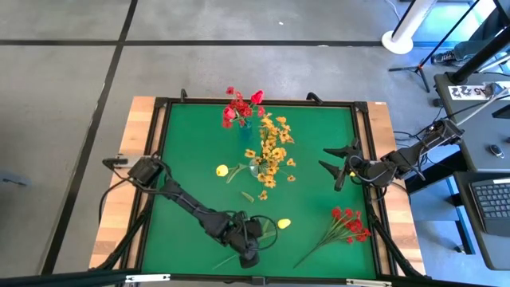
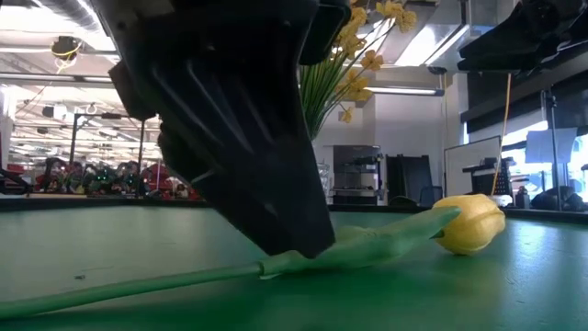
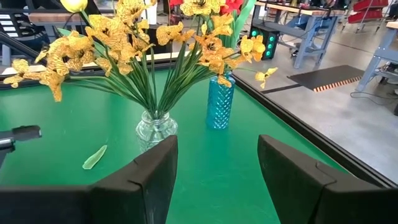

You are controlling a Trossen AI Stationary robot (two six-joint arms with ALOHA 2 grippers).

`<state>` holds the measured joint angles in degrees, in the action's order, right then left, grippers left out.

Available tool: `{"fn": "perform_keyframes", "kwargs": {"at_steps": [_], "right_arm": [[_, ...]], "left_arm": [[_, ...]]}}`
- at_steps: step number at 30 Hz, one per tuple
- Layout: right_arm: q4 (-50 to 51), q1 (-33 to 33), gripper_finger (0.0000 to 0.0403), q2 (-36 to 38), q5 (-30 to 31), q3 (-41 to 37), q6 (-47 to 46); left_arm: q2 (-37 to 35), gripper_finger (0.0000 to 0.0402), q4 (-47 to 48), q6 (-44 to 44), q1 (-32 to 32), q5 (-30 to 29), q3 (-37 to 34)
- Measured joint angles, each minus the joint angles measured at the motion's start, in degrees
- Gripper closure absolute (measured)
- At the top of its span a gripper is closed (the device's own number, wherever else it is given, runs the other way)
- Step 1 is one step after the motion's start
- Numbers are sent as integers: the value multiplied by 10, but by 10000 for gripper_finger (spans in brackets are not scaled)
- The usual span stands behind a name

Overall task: Sort flowers into vase by color
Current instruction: Put the yellow flower into the transparent vase

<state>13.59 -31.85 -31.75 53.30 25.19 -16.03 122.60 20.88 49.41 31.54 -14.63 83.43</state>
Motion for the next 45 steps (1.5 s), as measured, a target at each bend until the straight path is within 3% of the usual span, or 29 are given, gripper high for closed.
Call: {"fn": "perform_keyframes", "kwargs": {"at_steps": [15, 19, 25, 30, 38, 45], "right_arm": [[0, 0, 183, 0, 0, 0, 0], [0, 0, 183, 0, 0, 0, 0], [0, 0, 183, 0, 0, 0, 0], [0, 0, 183, 0, 0, 0, 1], [4, 0, 183, 0, 0, 0, 6], [0, 0, 183, 0, 0, 0, 12]], "left_arm": [[24, 203, 34, 35, -3, -44, 4], [22, 256, 40, 27, -3, -68, 3], [20, 379, 46, 31, -4, -74, 2], [3, 396, 111, 27, 1, -73, 31], [-89, 400, 260, 29, 69, -253, 114], [-171, 401, 256, 10, 159, -521, 108]]}}
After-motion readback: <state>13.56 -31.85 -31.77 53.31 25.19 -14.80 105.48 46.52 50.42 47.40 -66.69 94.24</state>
